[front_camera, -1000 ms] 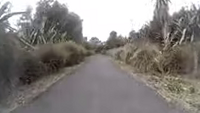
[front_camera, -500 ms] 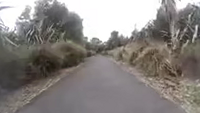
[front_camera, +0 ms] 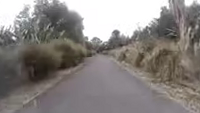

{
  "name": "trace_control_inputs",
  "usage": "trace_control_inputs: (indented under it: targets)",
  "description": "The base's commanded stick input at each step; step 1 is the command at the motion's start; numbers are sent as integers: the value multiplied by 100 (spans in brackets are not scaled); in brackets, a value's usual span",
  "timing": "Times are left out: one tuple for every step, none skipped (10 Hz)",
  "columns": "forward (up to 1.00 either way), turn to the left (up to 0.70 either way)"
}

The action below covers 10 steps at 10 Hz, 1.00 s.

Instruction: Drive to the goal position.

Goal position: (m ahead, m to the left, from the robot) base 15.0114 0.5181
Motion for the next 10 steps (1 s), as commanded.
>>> trace_control_inputs:
  targets:
    - [100, -39]
    - [100, -32]
    - [100, -24]
    - [100, 0]
    - [100, 0]
    - [100, 0]
    - [100, 0]
    - [100, 0]
    - [100, 0]
    - [100, 0]
